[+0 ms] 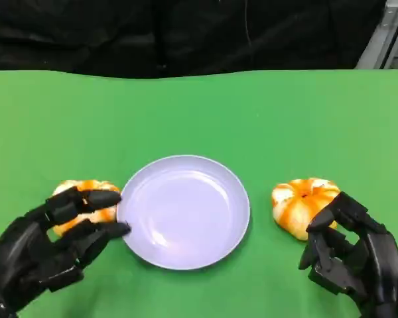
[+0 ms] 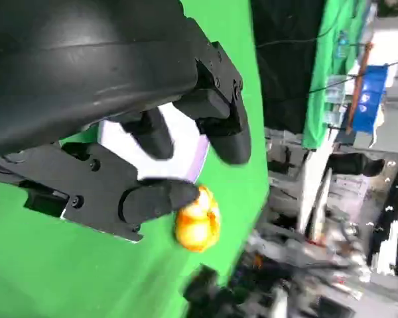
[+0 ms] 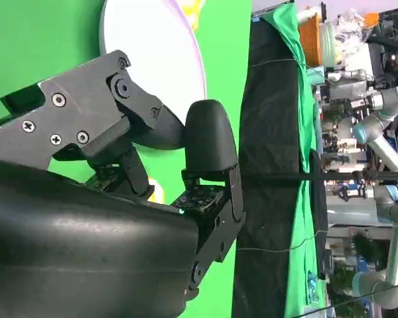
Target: Grasp the bread from the table and place it into the plate.
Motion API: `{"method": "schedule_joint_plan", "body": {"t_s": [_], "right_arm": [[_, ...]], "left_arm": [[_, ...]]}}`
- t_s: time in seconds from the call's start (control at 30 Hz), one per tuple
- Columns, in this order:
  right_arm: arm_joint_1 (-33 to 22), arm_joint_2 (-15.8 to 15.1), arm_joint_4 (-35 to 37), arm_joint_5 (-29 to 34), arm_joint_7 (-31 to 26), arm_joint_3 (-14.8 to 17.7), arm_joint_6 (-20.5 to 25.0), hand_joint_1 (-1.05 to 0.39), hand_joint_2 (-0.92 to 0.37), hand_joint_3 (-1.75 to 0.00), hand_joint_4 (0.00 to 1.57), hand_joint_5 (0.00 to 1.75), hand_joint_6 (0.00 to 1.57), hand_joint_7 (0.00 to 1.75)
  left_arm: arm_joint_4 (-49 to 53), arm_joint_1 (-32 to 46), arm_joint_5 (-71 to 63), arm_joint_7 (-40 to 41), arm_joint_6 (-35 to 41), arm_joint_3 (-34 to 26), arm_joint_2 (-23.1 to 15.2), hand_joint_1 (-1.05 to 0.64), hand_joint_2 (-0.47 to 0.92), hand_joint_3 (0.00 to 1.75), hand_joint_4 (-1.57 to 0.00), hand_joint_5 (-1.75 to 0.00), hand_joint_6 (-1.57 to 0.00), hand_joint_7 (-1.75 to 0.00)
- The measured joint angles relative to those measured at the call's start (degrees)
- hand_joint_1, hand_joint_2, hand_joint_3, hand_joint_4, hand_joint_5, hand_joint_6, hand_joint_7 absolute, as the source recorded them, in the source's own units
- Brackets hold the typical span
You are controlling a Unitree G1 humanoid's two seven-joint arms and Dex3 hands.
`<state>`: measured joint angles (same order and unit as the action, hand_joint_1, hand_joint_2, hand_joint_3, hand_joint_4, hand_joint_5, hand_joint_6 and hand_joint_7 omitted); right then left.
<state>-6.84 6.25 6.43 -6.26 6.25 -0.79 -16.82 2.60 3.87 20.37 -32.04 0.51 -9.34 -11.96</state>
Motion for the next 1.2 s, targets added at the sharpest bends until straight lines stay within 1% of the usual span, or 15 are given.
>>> {"method": "schedule_joint_plan", "body": {"t_s": [0.03,0.1,0.2,0.23,0.27,0.3,0.43,0.47,0.57,0.8,0.87,0.9,0.93,1.07,1.2], "right_arm": [[0.01,0.0,0.0,0.0,0.0,-0.03,0.0,-0.15,-0.6,-1.12,0.84,1.75,0.64,1.6],[0.0,0.0,0.0,0.0,0.0,-0.01,0.01,-0.16,-0.6,-1.11,0.84,1.75,0.64,1.6],[0.01,0.0,-0.01,0.01,0.0,-0.01,0.01,-0.16,-0.6,-1.11,0.84,1.75,0.64,1.6],[0.01,0.0,-0.01,0.01,0.0,-0.03,0.01,-0.16,-0.6,-1.11,0.84,1.75,0.64,1.6],[0.01,0.0,-0.01,0.01,0.0,-0.05,0.01,-0.16,-0.6,-1.11,0.84,1.75,0.64,1.6],[0.0,0.0,0.0,0.02,0.0,-0.03,0.01,-0.15,-0.6,-1.11,0.84,1.75,0.64,1.6],[0.02,-0.03,0.0,0.05,0.0,-0.05,0.03,-0.15,-0.6,-1.11,0.84,1.75,0.64,1.6],[0.01,-0.04,0.0,0.05,0.01,-0.03,0.03,-0.15,-0.6,-1.11,0.84,1.75,0.64,1.6],[0.01,-0.04,0.01,0.05,0.01,-0.01,0.03,-0.15,-0.6,-1.11,0.84,1.75,0.64,1.6],[0.04,-0.04,0.01,0.05,0.01,0.0,0.03,-0.15,-0.6,-1.11,0.84,1.75,0.64,1.6],[0.03,-0.04,0.01,0.06,-0.01,0.01,0.06,-0.15,-0.61,-1.11,0.84,1.75,0.64,1.6],[0.05,-0.04,-0.01,0.06,-0.02,-0.01,0.08,-0.15,-0.61,-1.11,0.84,1.75,0.64,1.6],[0.04,-0.04,-0.02,0.07,-0.02,-0.07,0.12,-0.15,-0.61,-1.11,0.84,1.75,0.64,1.6],[0.06,0.03,-0.1,0.13,-0.14,-0.25,0.25,-0.14,-0.61,-1.11,0.84,1.75,0.64,1.6],[0.06,0.04,-0.09,0.12,-0.15,-0.24,0.26,-0.15,-0.61,-1.11,0.84,1.75,0.64,1.6]], "left_arm": [[1.03,-0.29,-3.65,1.1,-3.28,0.39,-0.92,-0.77,0.92,0.37,-0.01,-0.19,-0.26,-0.03],[2.42,-0.9,-10.36,3.81,-8.5,0.86,-2.77,-0.79,0.92,0.38,0.0,-0.16,-0.25,-0.02],[3.76,-1.71,-14.68,6.23,-12.48,1.13,-3.92,-0.79,0.92,0.39,0.0,-0.15,-0.25,-0.02],[4.01,-1.86,-15.02,6.35,-13.0,1.33,-3.92,-0.81,0.92,0.36,0.0,-0.13,-0.26,-0.02],[4.28,-1.91,-15.32,6.36,-13.44,1.55,-3.92,-0.84,0.92,0.29,0.0,-0.08,-0.29,-0.02],[4.54,-2.08,-18.19,7.73,-14.07,2.17,-4.22,-0.87,0.92,0.25,-0.01,-0.07,-0.31,-0.02],[6.87,-6.4,-37.85,18.3,-16.8,6.12,-9.6,-0.91,0.92,0.21,-0.05,-0.06,-0.34,-0.03],[7.52,-7.9,-40.44,20.42,-17.52,6.61,-10.83,-0.91,0.92,0.2,-0.05,-0.06,-0.34,-0.02],[8.5,-9.97,-42.89,23.57,-19.02,7.45,-11.98,-0.91,0.92,0.2,-0.05,-0.05,-0.34,-0.02],[10.16,-9.79,-43.32,24.85,-19.71,9.17,-12.24,-0.91,0.92,0.2,-0.05,-0.05,-0.34,-0.02],[11.13,-10.3,-44.45,25.85,-20.21,9.7,-12.58,-0.91,0.92,0.14,-0.08,-0.06,-0.36,-0.02],[12.43,-11.24,-46.22,26.79,-20.51,10.48,-13.07,-0.91,0.92,0.13,-0.09,-0.06,-0.36,-0.02],[13.53,-12.18,-47.64,27.65,-20.69,11.19,-13.59,-0.89,0.91,0.09,-0.12,-0.06,-0.4,-0.02],[22.89,-20.17,-59.24,33.28,-21.17,18.31,-16.52,-0.88,0.9,0.03,-0.16,-0.05,-0.43,-0.01],[26.88,-23.34,-61.47,36.29,-21.91,21.39,-16.74,-0.88,0.9,0.01,-0.18,-0.04,-0.44,-0.01]]}}
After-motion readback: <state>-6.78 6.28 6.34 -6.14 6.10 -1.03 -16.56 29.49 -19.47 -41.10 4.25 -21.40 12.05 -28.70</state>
